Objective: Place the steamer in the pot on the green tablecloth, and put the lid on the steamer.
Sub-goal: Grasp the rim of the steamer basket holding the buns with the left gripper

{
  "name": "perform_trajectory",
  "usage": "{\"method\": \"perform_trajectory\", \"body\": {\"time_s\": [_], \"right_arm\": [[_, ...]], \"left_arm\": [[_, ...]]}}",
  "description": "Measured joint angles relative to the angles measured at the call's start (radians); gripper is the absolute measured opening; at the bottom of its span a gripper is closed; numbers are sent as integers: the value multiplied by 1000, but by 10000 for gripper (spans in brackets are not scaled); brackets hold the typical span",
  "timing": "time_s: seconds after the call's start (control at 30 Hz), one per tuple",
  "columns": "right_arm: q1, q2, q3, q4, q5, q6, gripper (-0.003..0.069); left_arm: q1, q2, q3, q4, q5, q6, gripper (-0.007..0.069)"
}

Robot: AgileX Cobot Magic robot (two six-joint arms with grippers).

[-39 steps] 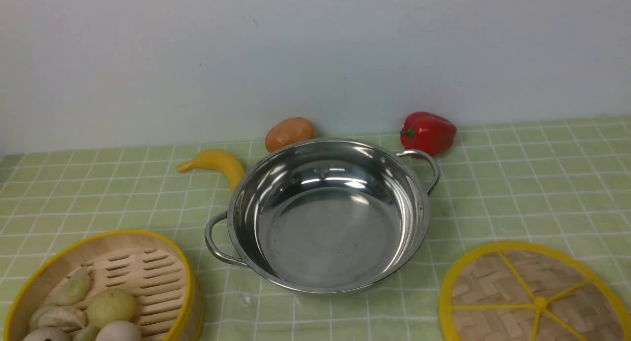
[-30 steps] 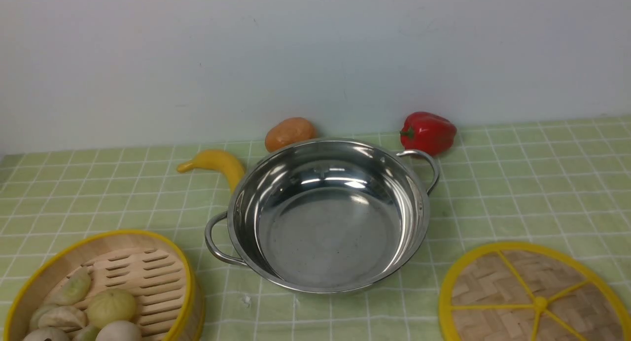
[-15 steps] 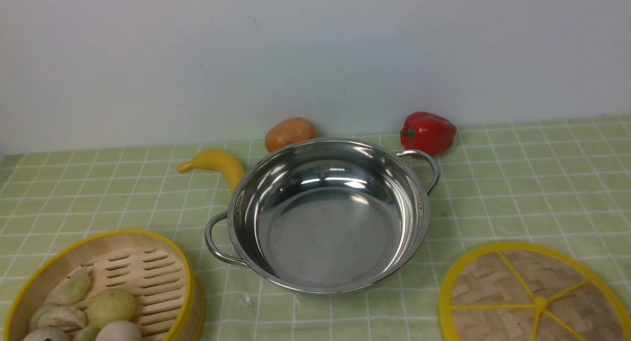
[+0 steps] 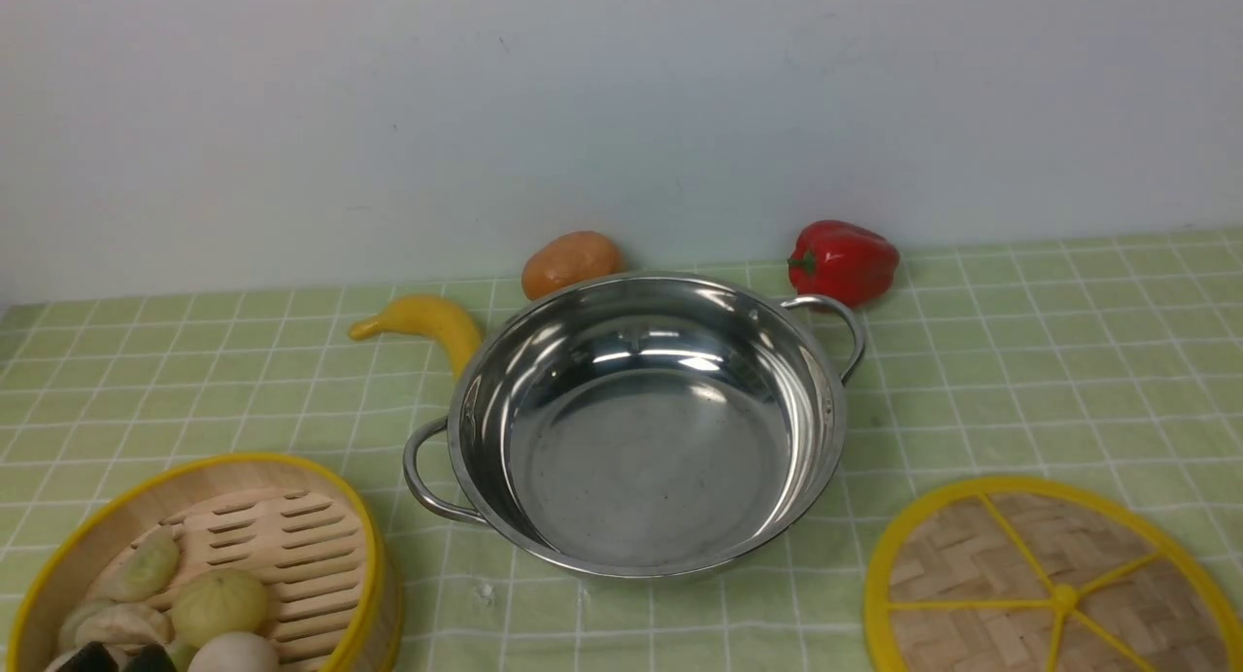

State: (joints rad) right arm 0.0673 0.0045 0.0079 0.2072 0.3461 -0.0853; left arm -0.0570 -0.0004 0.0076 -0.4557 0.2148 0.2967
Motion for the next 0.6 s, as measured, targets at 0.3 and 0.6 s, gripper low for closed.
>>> {"method": "perform_trajectory", "body": {"time_s": [0.3, 0.6], "right_arm": [[0, 0, 0, 0, 0, 0, 242], [0, 0, 0, 0, 0, 0, 242]], "left_arm": [[0, 0, 0, -186, -261, -3, 243], [0, 0, 0, -194, -303, -7, 243]]}}
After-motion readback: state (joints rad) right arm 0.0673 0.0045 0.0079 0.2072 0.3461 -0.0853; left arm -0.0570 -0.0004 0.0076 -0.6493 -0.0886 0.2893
